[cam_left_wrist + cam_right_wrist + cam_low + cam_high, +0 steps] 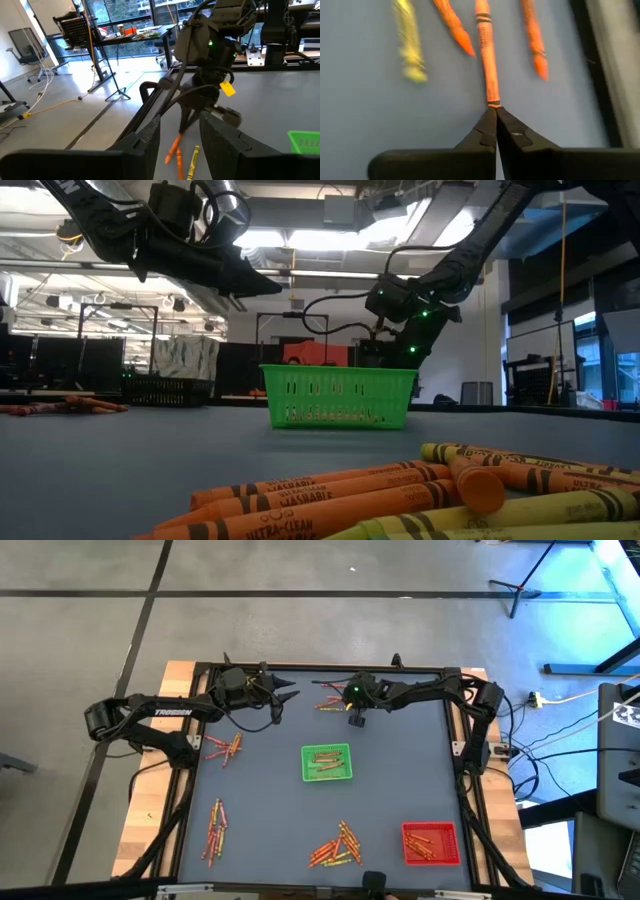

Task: Sort crayons
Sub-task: Put the orange crayon into the red bin

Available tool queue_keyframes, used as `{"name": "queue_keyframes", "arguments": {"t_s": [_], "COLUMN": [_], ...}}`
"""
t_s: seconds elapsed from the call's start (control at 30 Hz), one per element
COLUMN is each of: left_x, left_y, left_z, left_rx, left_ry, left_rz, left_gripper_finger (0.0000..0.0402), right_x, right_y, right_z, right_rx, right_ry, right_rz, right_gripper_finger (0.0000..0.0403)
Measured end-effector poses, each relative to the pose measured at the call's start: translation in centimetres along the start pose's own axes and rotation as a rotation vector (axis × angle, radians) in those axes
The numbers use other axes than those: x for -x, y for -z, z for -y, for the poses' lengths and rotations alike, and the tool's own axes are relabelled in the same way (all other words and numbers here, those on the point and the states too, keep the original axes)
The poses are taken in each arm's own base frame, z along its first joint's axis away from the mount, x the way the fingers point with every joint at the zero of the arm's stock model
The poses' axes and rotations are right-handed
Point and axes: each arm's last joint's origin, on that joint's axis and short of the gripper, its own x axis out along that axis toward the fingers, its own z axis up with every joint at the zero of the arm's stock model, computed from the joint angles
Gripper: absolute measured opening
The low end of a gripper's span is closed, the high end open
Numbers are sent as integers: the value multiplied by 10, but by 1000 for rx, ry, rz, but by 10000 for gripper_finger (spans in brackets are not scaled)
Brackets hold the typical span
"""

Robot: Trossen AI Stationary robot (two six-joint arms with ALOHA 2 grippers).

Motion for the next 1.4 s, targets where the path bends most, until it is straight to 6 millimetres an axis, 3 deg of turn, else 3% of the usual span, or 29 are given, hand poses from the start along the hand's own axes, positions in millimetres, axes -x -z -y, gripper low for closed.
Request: {"name": "queue_keyframes", "arguments": {"t_s": [0.23, 0.5, 0.6, 0.7, 0.8, 1.0, 1.4], "left_x": [0, 0, -1, -1, -1, -1, -1], "left_y": [0, 0, -1, -1, -1, -1, -2], "left_z": [0, 2, 5, 5, 5, 5, 5], "left_rx": [0, 1, -2, -3, -4, -4, -5], "left_ry": [0, 7, 18, 21, 20, 19, 19], "left_rz": [2, -1, 2, 5, 6, 7, 9], "left_gripper_finger": [121, 121, 121, 121, 121, 121, 121], "right_x": [18, 45, 43, 38, 33, 22, -12], "right_y": [-13, -29, -25, -18, -9, 11, 26], "right_z": [-13, -17, -8, 8, 29, 59, 54], "right_rx": [114, 128, 56, -37, -133, -243, -259], "right_ry": [173, 162, 165, 51, -84, -195, -266], "right_rz": [-26, 81, 75, 112, 161, 198, 153], "right_gripper_finger": [1, 2, 3, 16, 45, 119, 138]}}
